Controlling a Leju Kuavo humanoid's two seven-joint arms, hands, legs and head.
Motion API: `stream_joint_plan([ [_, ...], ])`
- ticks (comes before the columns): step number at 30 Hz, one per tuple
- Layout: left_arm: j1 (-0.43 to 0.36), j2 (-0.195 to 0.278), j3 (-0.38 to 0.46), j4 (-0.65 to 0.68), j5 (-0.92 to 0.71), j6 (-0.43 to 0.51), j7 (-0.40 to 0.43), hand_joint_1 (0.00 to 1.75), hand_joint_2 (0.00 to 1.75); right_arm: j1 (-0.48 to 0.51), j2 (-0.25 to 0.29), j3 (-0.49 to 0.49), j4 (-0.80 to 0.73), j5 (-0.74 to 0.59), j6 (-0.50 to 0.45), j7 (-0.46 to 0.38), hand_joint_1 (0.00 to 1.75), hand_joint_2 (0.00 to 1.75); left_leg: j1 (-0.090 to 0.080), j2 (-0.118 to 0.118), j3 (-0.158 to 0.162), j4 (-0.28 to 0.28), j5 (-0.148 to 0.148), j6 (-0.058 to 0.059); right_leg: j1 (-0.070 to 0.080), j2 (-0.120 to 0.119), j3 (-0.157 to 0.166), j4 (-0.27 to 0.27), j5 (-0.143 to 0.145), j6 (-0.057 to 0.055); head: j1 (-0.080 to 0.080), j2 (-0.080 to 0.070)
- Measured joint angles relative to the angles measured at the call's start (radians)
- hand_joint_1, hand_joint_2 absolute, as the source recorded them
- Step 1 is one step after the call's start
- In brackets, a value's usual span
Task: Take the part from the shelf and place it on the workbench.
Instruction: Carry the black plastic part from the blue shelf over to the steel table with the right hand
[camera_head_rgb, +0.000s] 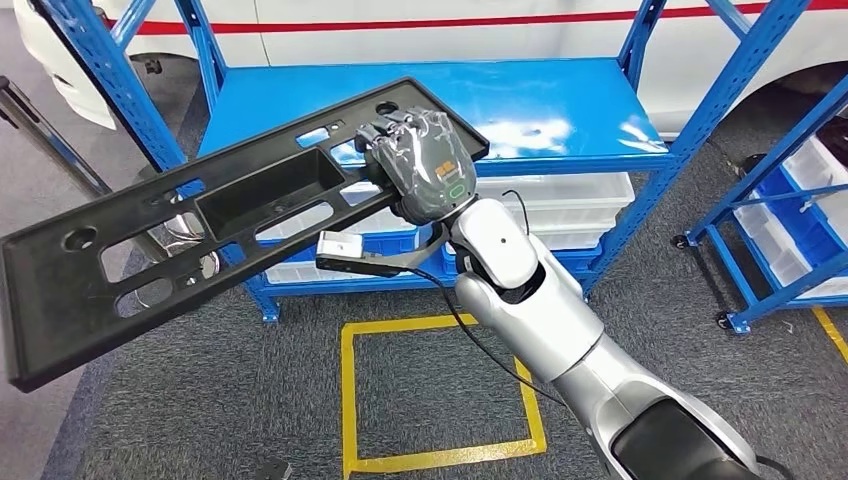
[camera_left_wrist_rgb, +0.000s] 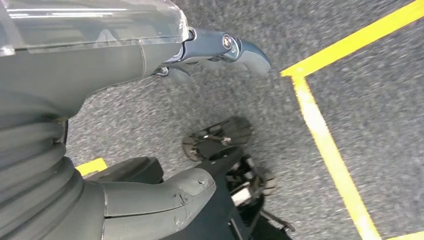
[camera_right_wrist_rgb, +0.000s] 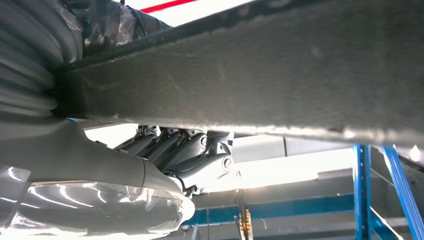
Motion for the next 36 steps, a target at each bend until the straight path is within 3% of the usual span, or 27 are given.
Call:
stream_joint_plan([
  [1, 0.000, 0.000, 0.000, 0.000, -0.001, 0.000, 0.000, 0.00, 1.75, 0.000, 0.000, 0.000, 0.002, 0.001, 0.000, 0.000, 1.75, 1.75, 0.000, 0.000, -0.016, 0.002, 0.011, -0.002, 0.000, 0.000, 0.021, -0.002, 0.028, -0.001, 0.000, 0.000],
  [3, 0.000, 0.000, 0.000, 0.000, -0.002, 0.000, 0.001, 0.00, 1.75, -0.001, 0.000, 0.000, 0.005, 0.004, 0.000, 0.000, 1.75, 1.75, -0.001, -0.001, -0.045, 0.009, 0.029, -0.008, 0.000, 0.001, 0.111, -0.096, 0.068, -0.007, 0.000, 0.000],
  [5, 0.000, 0.000, 0.000, 0.000, -0.002, 0.000, 0.001, 0.00, 1.75, -0.003, 0.002, 0.000, 0.006, 0.008, -0.001, 0.000, 1.75, 1.75, -0.002, -0.002, -0.064, 0.014, 0.046, -0.017, 0.004, 0.004, 0.207, -0.236, 0.046, -0.014, 0.000, 0.000],
  [7, 0.000, 0.000, 0.000, 0.000, -0.002, -0.001, 0.002, 0.00, 1.75, -0.004, 0.003, 0.000, 0.006, 0.010, -0.001, -0.001, 1.75, 1.75, -0.002, -0.002, -0.074, 0.012, 0.065, -0.029, 0.012, 0.005, 0.239, -0.303, 0.027, -0.021, -0.001, 0.000],
  [9, 0.002, 0.000, 0.000, 0.000, -0.003, -0.001, 0.003, 0.00, 1.75, -0.004, 0.003, 0.000, 0.009, 0.010, -0.001, -0.001, 1.75, 1.75, 0.001, -0.005, -0.085, 0.017, 0.059, -0.039, 0.009, 0.002, 0.229, -0.312, 0.044, -0.035, 0.000, 0.000],
  [11, 0.003, 0.000, 0.000, 0.000, -0.004, -0.001, 0.004, 0.00, 1.75, -0.004, 0.004, 0.000, 0.011, 0.010, -0.001, -0.001, 1.75, 1.75, 0.003, -0.008, -0.109, 0.082, -0.012, -0.046, 0.006, -0.002, 0.213, -0.317, 0.064, -0.053, 0.000, 0.000],
  [13, 0.003, 0.000, 0.000, 0.000, -0.005, -0.001, 0.004, 0.00, 1.75, -0.004, 0.005, 0.001, 0.013, 0.010, -0.001, -0.001, 1.75, 1.75, 0.005, -0.008, -0.141, 0.210, -0.101, -0.052, 0.009, -0.003, 0.189, -0.313, 0.081, -0.062, -0.001, 0.000],
  [14, 0.003, 0.000, 0.000, 0.000, -0.005, -0.001, 0.004, 0.00, 1.75, -0.003, 0.006, 0.001, 0.014, 0.010, -0.001, 0.000, 1.75, 1.75, 0.005, -0.008, -0.149, 0.266, -0.123, -0.054, 0.011, -0.004, 0.175, -0.309, 0.088, -0.063, -0.001, 0.000],
  [15, 0.003, 0.000, 0.000, 0.000, -0.005, -0.001, 0.004, 0.00, 1.75, -0.003, 0.006, 0.001, 0.015, 0.010, -0.001, 0.000, 1.75, 1.75, 0.006, -0.008, -0.145, 0.294, -0.122, -0.055, 0.012, -0.004, 0.162, -0.304, 0.095, -0.063, -0.001, 0.000],
  [16, 0.003, 0.000, 0.000, 0.000, -0.005, -0.001, 0.004, 0.00, 1.75, -0.002, 0.006, 0.001, 0.016, 0.011, -0.001, 0.000, 1.75, 1.75, 0.005, -0.008, -0.123, 0.285, -0.102, -0.054, 0.013, -0.004, 0.149, -0.299, 0.100, -0.063, -0.001, 0.000],
  [18, 0.002, 0.000, 0.000, 0.000, -0.005, -0.001, 0.005, 0.00, 1.75, -0.002, 0.006, 0.002, 0.018, 0.011, -0.001, 0.000, 1.75, 1.75, 0.003, -0.009, -0.044, 0.182, -0.057, -0.045, 0.013, -0.004, 0.127, -0.287, 0.108, -0.061, -0.001, 0.000],
  [20, 0.000, 0.001, 0.000, 0.000, -0.005, -0.001, 0.005, 0.00, 1.75, -0.003, 0.007, 0.001, 0.018, 0.013, -0.002, 0.000, 1.75, 1.75, -0.003, -0.011, 0.030, 0.065, -0.051, -0.034, 0.014, -0.003, 0.112, -0.279, 0.119, -0.054, 0.000, 0.000],
  [22, 0.000, 0.003, 0.000, 0.000, -0.005, -0.001, 0.005, 0.00, 1.75, -0.002, 0.008, 0.001, 0.019, 0.013, -0.002, 0.000, 1.75, 1.75, -0.010, -0.012, 0.053, 0.019, -0.054, -0.027, 0.011, -0.004, 0.104, -0.281, 0.134, -0.043, -0.001, 0.000],
  [24, 0.001, 0.003, 0.000, 0.000, -0.005, -0.001, 0.006, 0.00, 1.75, -0.001, 0.009, 0.001, 0.020, 0.013, -0.003, 0.000, 1.75, 1.75, -0.009, -0.009, 0.050, 0.001, -0.034, -0.018, 0.008, -0.001, 0.098, -0.286, 0.138, -0.033, 0.000, 0.000],
  [25, 0.000, 0.003, 0.000, 0.000, -0.005, -0.001, 0.007, 0.00, 1.75, -0.002, 0.008, 0.001, 0.021, 0.013, -0.003, 0.000, 1.75, 1.75, -0.006, -0.006, 0.046, -0.009, -0.022, -0.012, 0.008, 0.001, 0.092, -0.273, 0.117, -0.028, 0.000, 0.000],
  [26, -0.002, 0.002, 0.000, -0.001, -0.005, -0.001, 0.007, 0.00, 1.75, -0.002, 0.008, 0.001, 0.021, 0.013, -0.003, 0.000, 1.75, 1.75, -0.003, -0.003, 0.039, -0.018, -0.011, -0.007, 0.007, 0.003, 0.081, -0.243, 0.080, -0.023, 0.000, 0.000],
  [28, -0.005, 0.002, 0.000, -0.001, -0.005, -0.001, 0.008, 0.00, 1.75, -0.001, 0.007, 0.001, 0.022, 0.013, -0.003, 0.000, 1.75, 1.75, -0.001, -0.001, 0.017, -0.017, 0.006, -0.003, 0.001, 0.004, 0.053, -0.130, -0.015, -0.014, 0.000, 0.000],
  [29, -0.005, 0.002, 0.000, -0.001, -0.005, -0.001, 0.008, 0.00, 1.75, 0.000, 0.007, 0.001, 0.023, 0.013, -0.003, 0.000, 1.75, 1.75, -0.001, 0.000, 0.005, -0.012, 0.013, -0.003, -0.003, 0.004, 0.043, -0.070, -0.043, -0.009, 0.000, 0.000],
  [30, -0.005, 0.002, 0.000, -0.001, -0.005, 0.000, 0.009, 0.00, 1.75, 0.002, 0.006, 0.001, 0.024, 0.013, -0.003, 0.000, 1.75, 1.75, -0.001, 0.001, -0.010, -0.006, 0.019, -0.005, -0.008, 0.004, 0.041, -0.029, -0.048, -0.005, 0.000, 0.000],
  [31, -0.005, 0.002, 0.000, -0.001, -0.005, 0.000, 0.010, 0.00, 1.75, 0.004, 0.006, 0.001, 0.025, 0.013, -0.003, 0.000, 1.75, 1.75, 0.000, 0.002, -0.025, 0.002, 0.025, -0.008, -0.012, 0.003, 0.053, -0.016, -0.031, 0.000, 0.000, 0.000],
  [33, -0.005, 0.002, 0.000, -0.001, -0.005, 0.001, 0.011, 0.00, 1.75, 0.006, 0.005, 0.001, 0.026, 0.013, -0.003, 0.000, 1.75, 1.75, 0.004, 0.002, -0.055, 0.021, 0.036, -0.018, -0.022, 0.003, 0.118, -0.085, 0.021, 0.008, 0.000, 0.000],
  [35, -0.005, 0.003, 0.000, -0.001, -0.005, 0.003, 0.012, 0.00, 1.75, 0.006, 0.006, 0.001, 0.025, 0.013, -0.003, 0.000, 1.75, 1.75, 0.005, 0.001, -0.081, 0.039, 0.046, -0.031, -0.023, 0.007, 0.194, -0.197, 0.021, 0.011, 0.000, 0.000],
  [36, -0.004, 0.003, 0.000, -0.002, -0.005, 0.003, 0.012, 0.00, 1.75, 0.006, 0.007, 0.000, 0.025, 0.014, -0.003, 0.000, 1.75, 1.75, 0.005, 0.000, -0.089, 0.043, 0.053, -0.037, -0.020, 0.009, 0.212, -0.233, 0.010, 0.008, -0.001, 0.000],
])
